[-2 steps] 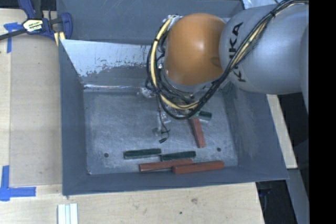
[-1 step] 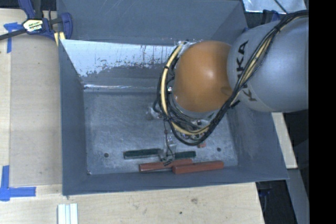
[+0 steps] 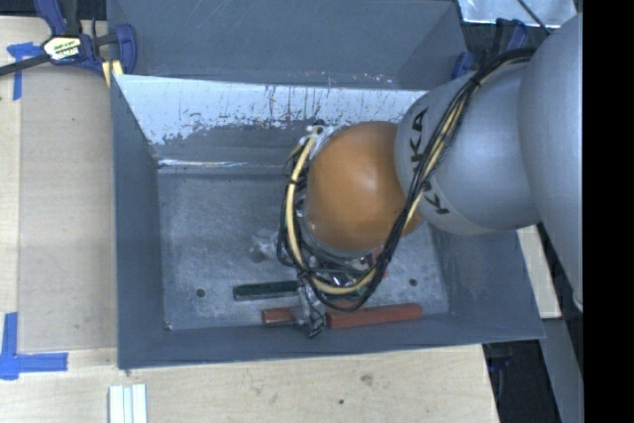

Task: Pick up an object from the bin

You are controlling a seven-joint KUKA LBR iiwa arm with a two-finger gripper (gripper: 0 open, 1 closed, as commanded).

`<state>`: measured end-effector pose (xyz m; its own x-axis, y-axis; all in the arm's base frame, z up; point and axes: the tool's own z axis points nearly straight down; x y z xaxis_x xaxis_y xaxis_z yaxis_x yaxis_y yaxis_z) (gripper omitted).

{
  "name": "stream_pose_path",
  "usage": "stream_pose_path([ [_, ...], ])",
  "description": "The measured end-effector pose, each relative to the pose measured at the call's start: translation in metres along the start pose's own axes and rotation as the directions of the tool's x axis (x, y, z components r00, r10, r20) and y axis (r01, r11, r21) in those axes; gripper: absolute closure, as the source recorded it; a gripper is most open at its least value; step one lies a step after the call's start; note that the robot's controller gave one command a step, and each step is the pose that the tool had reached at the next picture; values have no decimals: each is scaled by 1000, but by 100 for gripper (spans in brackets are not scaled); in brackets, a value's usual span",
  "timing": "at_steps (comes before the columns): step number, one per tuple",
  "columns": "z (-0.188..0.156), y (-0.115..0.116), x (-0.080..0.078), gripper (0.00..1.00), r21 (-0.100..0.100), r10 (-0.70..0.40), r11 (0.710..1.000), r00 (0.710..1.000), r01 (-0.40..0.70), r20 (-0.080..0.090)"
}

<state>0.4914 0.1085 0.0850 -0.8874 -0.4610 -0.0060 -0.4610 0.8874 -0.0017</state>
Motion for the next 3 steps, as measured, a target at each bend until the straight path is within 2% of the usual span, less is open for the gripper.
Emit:
stream_pose_path([
  [1,13,-4,-4,100,-1,390,921,921,-390,-8],
  [3,6,-4,-3,100,-2,392,920,920,-392,-7],
])
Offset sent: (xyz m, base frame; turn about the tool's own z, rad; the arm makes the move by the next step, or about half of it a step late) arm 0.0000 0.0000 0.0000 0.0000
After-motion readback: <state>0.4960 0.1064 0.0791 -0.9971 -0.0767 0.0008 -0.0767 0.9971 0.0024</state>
